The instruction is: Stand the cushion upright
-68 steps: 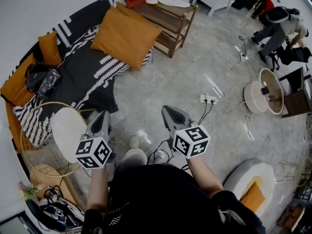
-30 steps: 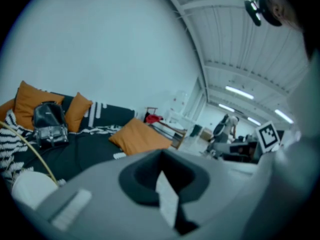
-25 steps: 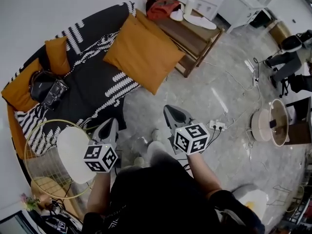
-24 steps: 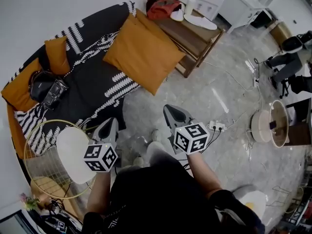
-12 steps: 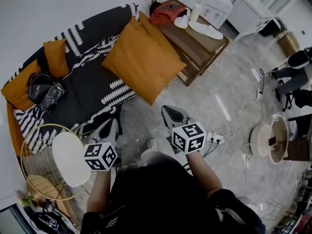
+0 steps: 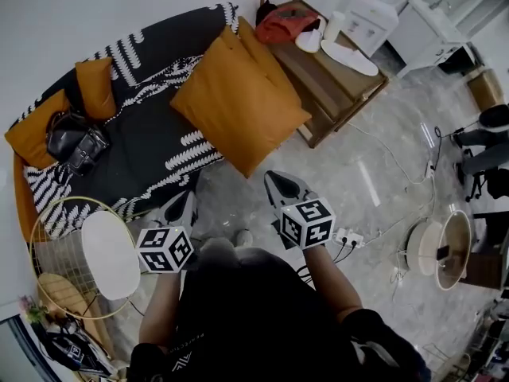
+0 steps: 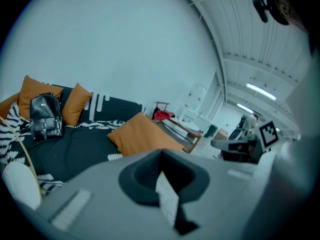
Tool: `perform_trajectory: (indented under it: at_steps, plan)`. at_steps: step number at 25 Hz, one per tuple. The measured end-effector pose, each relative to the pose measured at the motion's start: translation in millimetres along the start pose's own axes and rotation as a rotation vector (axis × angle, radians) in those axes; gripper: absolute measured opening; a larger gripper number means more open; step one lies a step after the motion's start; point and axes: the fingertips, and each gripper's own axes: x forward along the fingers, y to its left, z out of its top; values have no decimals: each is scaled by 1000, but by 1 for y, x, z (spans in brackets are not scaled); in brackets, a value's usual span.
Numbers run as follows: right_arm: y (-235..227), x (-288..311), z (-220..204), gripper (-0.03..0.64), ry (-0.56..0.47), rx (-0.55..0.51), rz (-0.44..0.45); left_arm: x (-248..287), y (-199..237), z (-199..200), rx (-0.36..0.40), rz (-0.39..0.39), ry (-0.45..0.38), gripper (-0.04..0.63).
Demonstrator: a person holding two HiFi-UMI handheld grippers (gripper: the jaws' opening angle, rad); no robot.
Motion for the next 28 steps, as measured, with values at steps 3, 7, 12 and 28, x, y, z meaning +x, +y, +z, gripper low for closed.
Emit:
perform_trajectory:
  at_steps: [3,7,12,28]
  plan:
    - [-7,13,4,-6,12,-8,5,7,11,3,-5,31,8,8]
    - [-13,36,11,-6,30,-26,21,24,31,9,-11,55,19,8]
    - [-31,59,26,-6,49,-58,10,62,42,23,-15,40,28,8]
    - [-96,168,73,-3,109,-111,-76,136,109,77,-38,85,39,11]
